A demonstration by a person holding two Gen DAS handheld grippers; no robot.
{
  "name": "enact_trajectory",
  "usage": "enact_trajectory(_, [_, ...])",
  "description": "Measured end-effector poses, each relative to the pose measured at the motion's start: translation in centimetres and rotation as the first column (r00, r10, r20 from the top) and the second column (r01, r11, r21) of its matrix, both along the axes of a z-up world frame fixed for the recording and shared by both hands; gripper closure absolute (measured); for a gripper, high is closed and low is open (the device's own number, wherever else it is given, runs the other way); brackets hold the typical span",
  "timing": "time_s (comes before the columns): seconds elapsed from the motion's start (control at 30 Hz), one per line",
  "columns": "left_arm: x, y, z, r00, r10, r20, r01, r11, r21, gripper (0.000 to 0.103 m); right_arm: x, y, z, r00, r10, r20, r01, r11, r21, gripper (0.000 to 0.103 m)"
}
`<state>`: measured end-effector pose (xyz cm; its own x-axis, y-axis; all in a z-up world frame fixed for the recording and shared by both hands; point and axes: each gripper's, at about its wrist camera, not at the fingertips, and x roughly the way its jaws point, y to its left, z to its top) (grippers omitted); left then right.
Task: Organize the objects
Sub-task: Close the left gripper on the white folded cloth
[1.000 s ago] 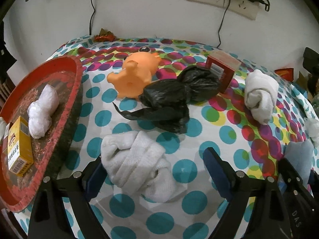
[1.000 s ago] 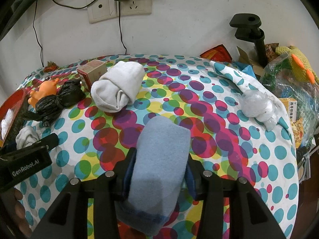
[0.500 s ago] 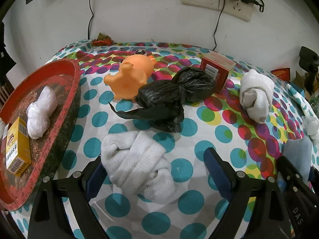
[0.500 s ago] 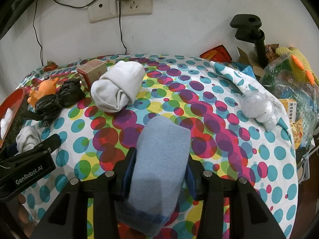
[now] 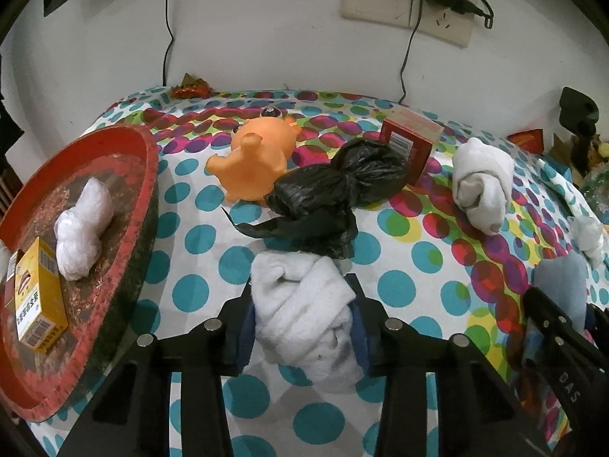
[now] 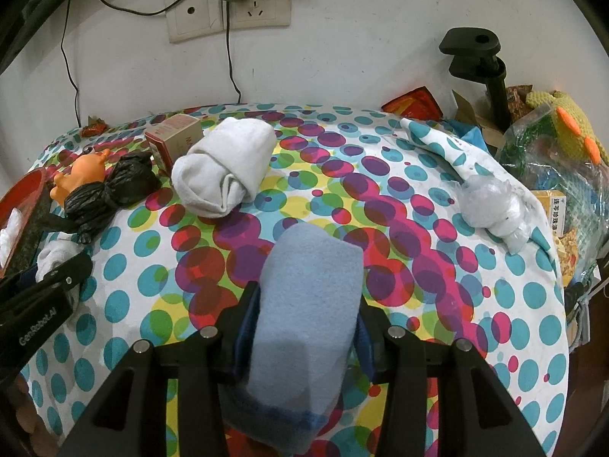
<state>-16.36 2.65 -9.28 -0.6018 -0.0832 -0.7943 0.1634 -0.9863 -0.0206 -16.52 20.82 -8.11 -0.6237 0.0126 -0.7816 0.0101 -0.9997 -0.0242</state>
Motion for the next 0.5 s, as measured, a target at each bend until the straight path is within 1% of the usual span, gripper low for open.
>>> enact_trajectory(0.17, [0.3, -0.6, 0.5, 1.0, -0.011, 0.028, 0.01, 0.999, 0.035, 0.067, 0.0, 0.0, 0.0, 1.0, 0.0, 0.0, 0.0, 1.0, 0.0, 0.057])
enact_trajectory(0.33, [1.6, -0.2, 1.6, 0.999, -0.039, 0.027, 0.039, 0.999, 0.0, 0.067, 0.0, 0.0, 0.0, 1.0, 0.0, 0.0, 0.0, 1.0, -0.001, 0.057])
enact_trajectory(0.5, [2.7, -0.7, 3.2, 0.998, -0.058, 0.025, 0.058, 0.998, -0.007, 0.067, 0.0, 0.0, 0.1, 1.0, 0.0, 0.0, 0.0, 1.0, -0.001, 0.057])
